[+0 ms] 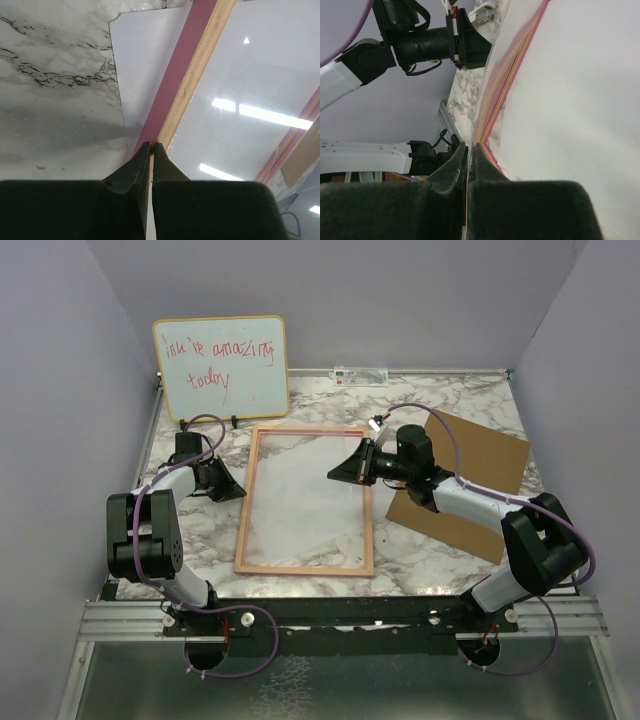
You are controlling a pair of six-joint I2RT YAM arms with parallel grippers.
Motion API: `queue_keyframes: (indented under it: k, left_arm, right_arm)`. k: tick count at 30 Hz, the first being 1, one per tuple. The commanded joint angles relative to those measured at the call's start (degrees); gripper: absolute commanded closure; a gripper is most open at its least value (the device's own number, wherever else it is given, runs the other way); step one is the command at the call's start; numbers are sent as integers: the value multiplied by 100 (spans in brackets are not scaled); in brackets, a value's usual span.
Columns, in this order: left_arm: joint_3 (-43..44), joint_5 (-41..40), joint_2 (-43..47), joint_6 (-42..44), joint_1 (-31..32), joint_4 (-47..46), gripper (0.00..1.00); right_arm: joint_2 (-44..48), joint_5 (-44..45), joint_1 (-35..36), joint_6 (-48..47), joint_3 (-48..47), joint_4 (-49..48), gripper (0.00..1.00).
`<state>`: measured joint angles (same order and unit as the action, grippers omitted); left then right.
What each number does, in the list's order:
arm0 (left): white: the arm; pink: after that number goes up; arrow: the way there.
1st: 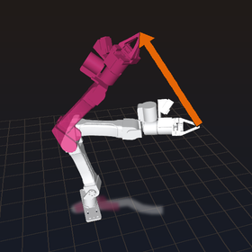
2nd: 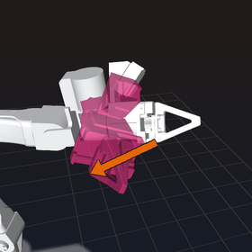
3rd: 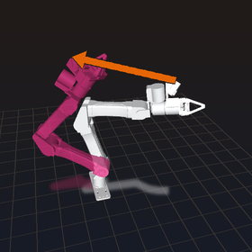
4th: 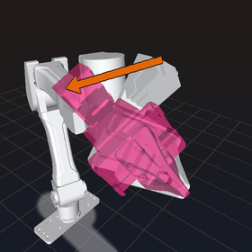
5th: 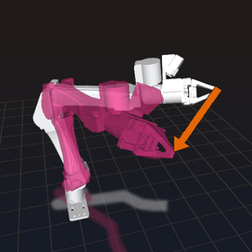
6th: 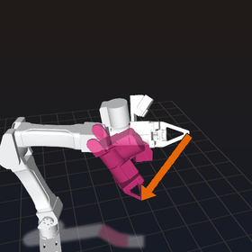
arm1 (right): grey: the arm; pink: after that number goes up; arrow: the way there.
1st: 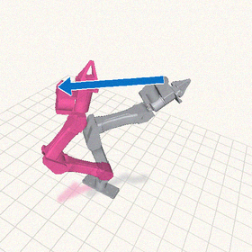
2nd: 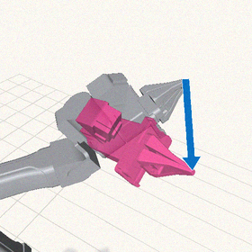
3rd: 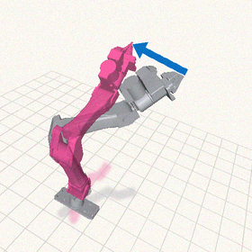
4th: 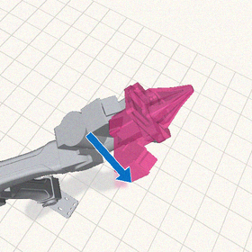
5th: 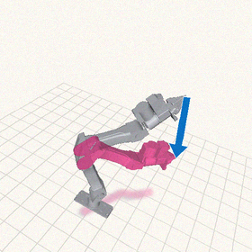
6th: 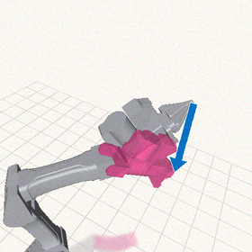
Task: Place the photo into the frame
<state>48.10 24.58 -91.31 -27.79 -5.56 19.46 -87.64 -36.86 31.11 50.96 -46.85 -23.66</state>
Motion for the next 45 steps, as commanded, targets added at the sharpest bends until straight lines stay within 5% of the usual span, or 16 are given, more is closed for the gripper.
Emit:
queue_keyframes:
  k: [1, 21, 33, 40, 45]
  left_arm:
    - [-219, -252, -299, 90, 39, 140, 96]
    - [-195, -252, -387, 107, 44, 143, 97]
    - [-177, -261, -468, 125, 38, 137, 98]
    - [-193, -283, -458, 141, 46, 136, 98]
    - [-203, -280, -472, 151, 39, 128, 98]
  right_arm:
    - [150, 12, 70, -141, -157, -247, 99]
    - [147, -171, 138, -634, -144, -352, 99]
    - [-162, 458, 141, -1256, -373, 942, 99]
    - [15, 1364, 141, -873, -52, 1556, 52]
    - [-78, 1460, 122, -879, -55, 1494, 37]
